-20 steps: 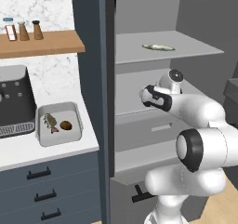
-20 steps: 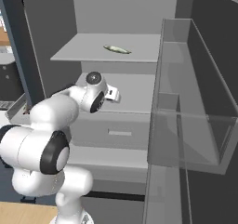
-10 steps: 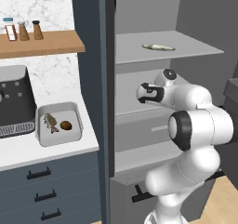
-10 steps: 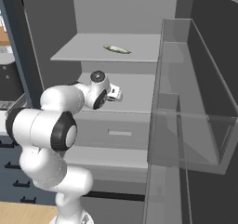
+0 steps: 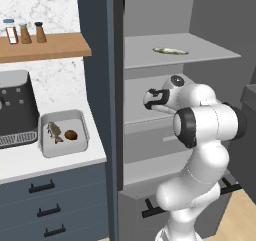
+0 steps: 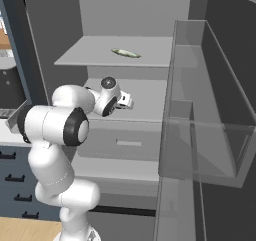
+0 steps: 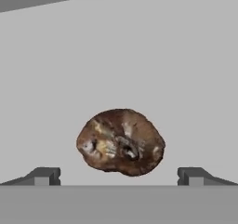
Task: Place one mushroom and one fish in each tupperware on the nearby counter, to pack two identical lunches.
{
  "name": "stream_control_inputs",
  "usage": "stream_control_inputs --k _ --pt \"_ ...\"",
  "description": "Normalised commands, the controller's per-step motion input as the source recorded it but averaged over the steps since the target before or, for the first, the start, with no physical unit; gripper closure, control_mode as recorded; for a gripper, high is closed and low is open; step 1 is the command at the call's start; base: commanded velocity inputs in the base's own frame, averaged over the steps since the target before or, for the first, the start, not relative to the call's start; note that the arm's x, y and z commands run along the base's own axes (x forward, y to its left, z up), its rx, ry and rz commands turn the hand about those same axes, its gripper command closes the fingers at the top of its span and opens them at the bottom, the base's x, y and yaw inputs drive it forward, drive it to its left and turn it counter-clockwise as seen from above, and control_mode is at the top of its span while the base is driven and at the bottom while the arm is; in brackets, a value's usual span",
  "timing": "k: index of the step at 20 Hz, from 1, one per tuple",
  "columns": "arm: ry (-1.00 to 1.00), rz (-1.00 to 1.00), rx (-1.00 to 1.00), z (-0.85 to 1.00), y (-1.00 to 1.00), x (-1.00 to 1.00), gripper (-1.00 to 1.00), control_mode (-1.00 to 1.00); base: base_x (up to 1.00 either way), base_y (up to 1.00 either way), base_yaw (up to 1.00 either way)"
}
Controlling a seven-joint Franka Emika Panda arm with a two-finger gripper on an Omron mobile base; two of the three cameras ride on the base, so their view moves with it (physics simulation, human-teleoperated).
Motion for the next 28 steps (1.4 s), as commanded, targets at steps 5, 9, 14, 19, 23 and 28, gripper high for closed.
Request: stream_control_inputs --k 5,9,14,19,23,28 --pt "0.0 0.0 0.0 -0.2 0.0 0.32 -1.0 -1.0 0.0 0.0 0.0" --pt "0.0 0.0 0.0 -0.19 0.0 0.31 -1.0 -1.0 0.0 0.0 0.0" --pt "0.0 0.0 0.0 -0.18 0.0 0.26 -1.0 -1.0 0.0 0.0 0.0" --pt "0.08 0.0 0.0 -0.42 0.0 -0.08 -1.0 -1.0 0.0 0.0 0.0" --pt "0.09 -0.02 0.0 -0.47 0.0 -0.25 1.0 -1.0 0.0 0.0 0.0" --pt "0.09 -0.02 0.0 -0.47 0.0 -0.14 1.0 -1.0 0.0 0.0 0.0"
